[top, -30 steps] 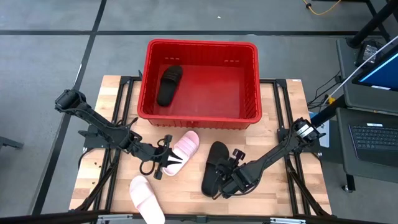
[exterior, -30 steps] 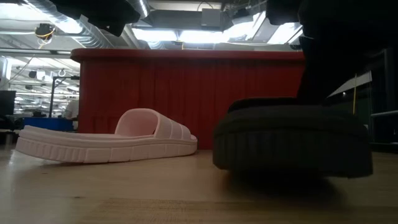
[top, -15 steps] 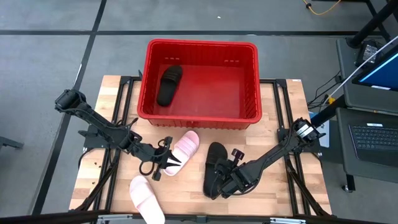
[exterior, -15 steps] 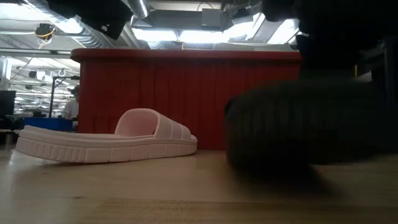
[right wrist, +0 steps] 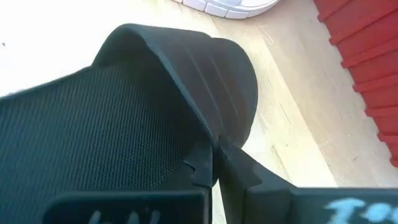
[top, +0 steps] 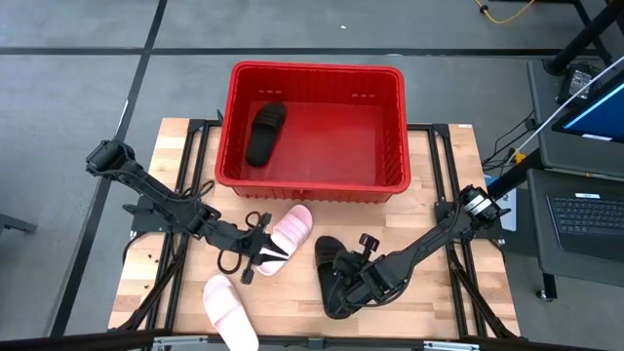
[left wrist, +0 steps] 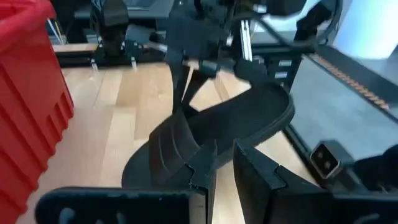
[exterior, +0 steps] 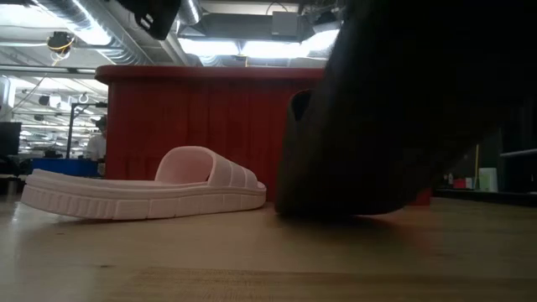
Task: Pick and place slides into bin
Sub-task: Put the black slipper into the red bin
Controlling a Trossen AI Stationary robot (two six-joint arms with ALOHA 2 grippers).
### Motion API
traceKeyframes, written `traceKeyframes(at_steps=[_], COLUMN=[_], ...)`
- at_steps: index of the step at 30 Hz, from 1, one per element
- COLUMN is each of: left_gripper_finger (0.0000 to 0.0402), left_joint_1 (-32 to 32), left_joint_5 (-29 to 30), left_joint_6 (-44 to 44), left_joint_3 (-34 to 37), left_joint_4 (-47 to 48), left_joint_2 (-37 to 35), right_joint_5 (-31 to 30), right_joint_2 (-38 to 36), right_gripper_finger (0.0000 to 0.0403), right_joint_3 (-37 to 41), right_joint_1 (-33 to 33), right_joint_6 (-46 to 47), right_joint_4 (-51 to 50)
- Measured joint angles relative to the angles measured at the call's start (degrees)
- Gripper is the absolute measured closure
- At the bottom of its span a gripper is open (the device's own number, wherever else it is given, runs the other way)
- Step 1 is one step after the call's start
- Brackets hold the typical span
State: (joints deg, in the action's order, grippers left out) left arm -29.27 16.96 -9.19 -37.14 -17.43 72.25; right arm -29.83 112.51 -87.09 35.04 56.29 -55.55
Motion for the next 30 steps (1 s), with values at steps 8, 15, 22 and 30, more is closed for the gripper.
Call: traceKeyframes(at_steps=[8, 15, 22, 30], left_gripper_finger=[0.0335, 0.0332, 0.0309, 0.0276], left_joint_1=[-1.7, -4.1, -4.4, -4.4], left_joint_5=[6.4, 11.8, 16.0, 16.9], left_joint_6=[1.3, -0.1, -1.8, 0.1], left_joint_3=[-6.2, -16.5, -28.8, -36.5], left_joint_4=[4.4, 17.4, 30.9, 32.8], left_joint_2=[1.7, 9.3, 17.8, 24.4], right_joint_5=[-1.5, -3.5, -6.1, -11.3], right_joint_2=[0.0, 0.0, 0.0, 0.0], right_gripper_finger=[0.0391, 0.0391, 0.0391, 0.0391], right_joint_3=[0.0, 0.0, -0.6, -7.4], right_joint_1=[0.0, -0.7, -1.3, -0.1], right_joint_6=[-0.2, -2.8, -3.1, -6.3], right_joint_4=[-0.6, -0.6, -1.4, -6.0])
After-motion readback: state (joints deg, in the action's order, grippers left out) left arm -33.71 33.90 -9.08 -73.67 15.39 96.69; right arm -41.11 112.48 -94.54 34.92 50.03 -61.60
